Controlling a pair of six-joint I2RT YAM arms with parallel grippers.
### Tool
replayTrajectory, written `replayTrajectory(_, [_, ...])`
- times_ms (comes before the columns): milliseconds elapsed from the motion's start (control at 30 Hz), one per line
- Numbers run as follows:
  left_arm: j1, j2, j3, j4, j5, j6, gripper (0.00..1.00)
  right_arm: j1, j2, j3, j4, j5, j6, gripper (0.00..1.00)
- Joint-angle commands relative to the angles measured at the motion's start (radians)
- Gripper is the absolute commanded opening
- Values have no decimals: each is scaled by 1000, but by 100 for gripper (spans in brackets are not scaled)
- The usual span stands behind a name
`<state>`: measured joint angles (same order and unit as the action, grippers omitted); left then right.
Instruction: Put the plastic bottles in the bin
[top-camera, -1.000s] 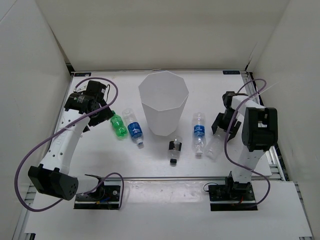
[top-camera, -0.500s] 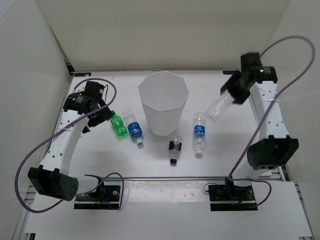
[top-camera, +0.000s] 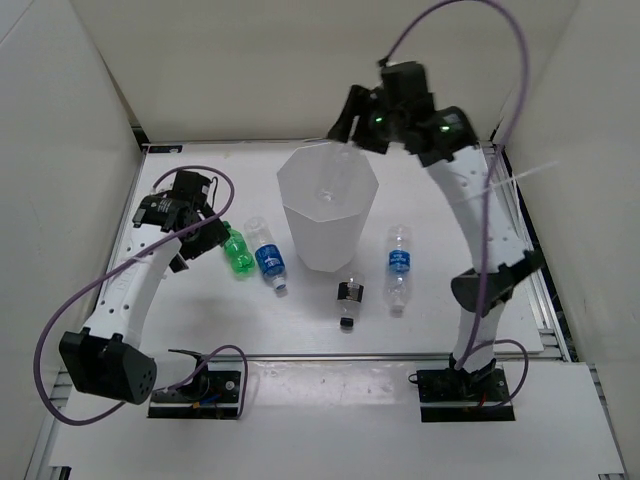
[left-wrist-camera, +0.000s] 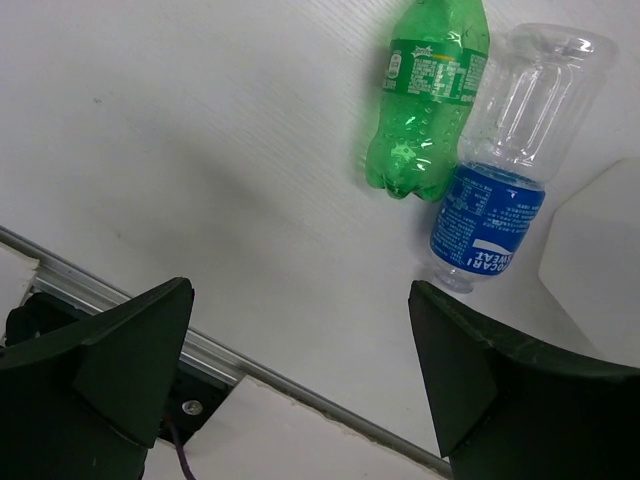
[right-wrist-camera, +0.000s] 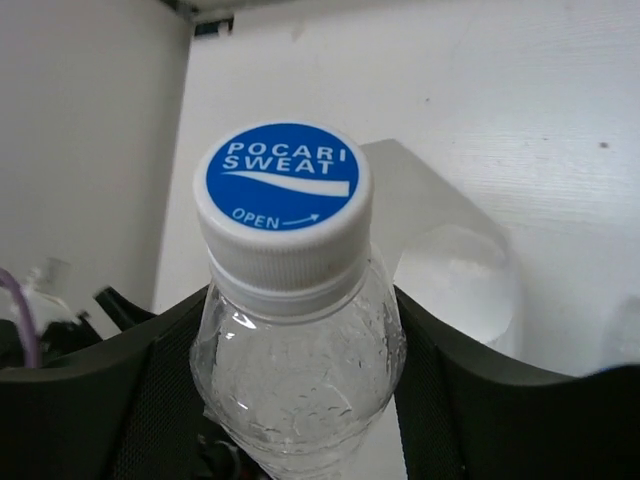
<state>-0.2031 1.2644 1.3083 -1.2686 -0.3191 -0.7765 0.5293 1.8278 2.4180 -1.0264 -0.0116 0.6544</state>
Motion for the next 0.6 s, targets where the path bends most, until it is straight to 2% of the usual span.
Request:
replayTrajectory(0, [14, 3, -32, 60, 20, -20, 100, 119, 65, 64, 69, 58, -180, 66])
replayTrajectory(33, [14, 12, -32, 69, 20, -20, 100, 130, 65, 78, 78, 79, -196, 100])
replayTrajectory(133, [14, 24, -32, 78, 20, -20, 100, 158, -13, 69, 78, 177, -231, 100])
replayTrajectory(167, [24, 33, -32, 98, 20, -20, 100, 172, -91, 15, 103, 273, -245, 100])
replayTrajectory(267, [47, 53, -61, 172, 58, 31, 100, 172, -232, -81, 114, 358, -245, 100])
replayTrajectory(400, [125, 128, -104, 296, 110, 77, 100, 172, -282, -114, -35, 312, -245, 100])
replayTrajectory(433, [136, 145, -116, 322, 135, 77, 100, 181, -282, -96, -134, 302, -245, 100])
replayTrajectory(567, [163, 233, -130, 471, 254, 134, 100, 190, -300, -132, -296, 274, -188, 100])
